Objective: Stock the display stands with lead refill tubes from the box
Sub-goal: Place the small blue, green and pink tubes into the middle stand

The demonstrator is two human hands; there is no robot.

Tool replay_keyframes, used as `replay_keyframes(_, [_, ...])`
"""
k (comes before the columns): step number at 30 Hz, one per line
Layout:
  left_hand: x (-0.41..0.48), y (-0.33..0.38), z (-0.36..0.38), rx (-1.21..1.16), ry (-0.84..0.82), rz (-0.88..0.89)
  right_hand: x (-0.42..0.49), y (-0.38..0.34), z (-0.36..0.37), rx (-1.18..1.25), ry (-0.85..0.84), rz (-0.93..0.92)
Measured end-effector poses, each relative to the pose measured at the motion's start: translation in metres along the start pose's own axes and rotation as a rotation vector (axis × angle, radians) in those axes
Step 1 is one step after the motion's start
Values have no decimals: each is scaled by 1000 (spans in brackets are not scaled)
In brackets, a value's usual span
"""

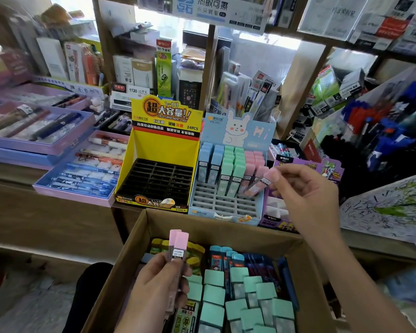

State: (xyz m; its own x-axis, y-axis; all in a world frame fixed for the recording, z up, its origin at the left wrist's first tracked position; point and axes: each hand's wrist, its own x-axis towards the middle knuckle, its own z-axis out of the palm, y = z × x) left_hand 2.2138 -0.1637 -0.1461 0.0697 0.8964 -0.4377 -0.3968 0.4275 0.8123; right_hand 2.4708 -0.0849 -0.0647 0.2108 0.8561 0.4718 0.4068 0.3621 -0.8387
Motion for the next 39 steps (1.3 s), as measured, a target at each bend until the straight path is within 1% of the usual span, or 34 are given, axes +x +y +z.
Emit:
replay_keyframes(7, [-1,0,-1,-13,-10,2,12,10,-1,-92,-70,-40])
replay_keyframes(13, [1,0,-2,-5,-16,4,15,17,-2,-165,-85,-89])
replay_keyframes(18, [3,-1,-4,14,-34,-3,21,19,1,-342,-88,-141])
replay_keyframes(24, [3,-2,-4,2,-31,-4,25,15,15,-277,-77,-40])
replay_keyframes(39, [1,-1,0,32,-29,28,29,27,28,-373,-93,-98])
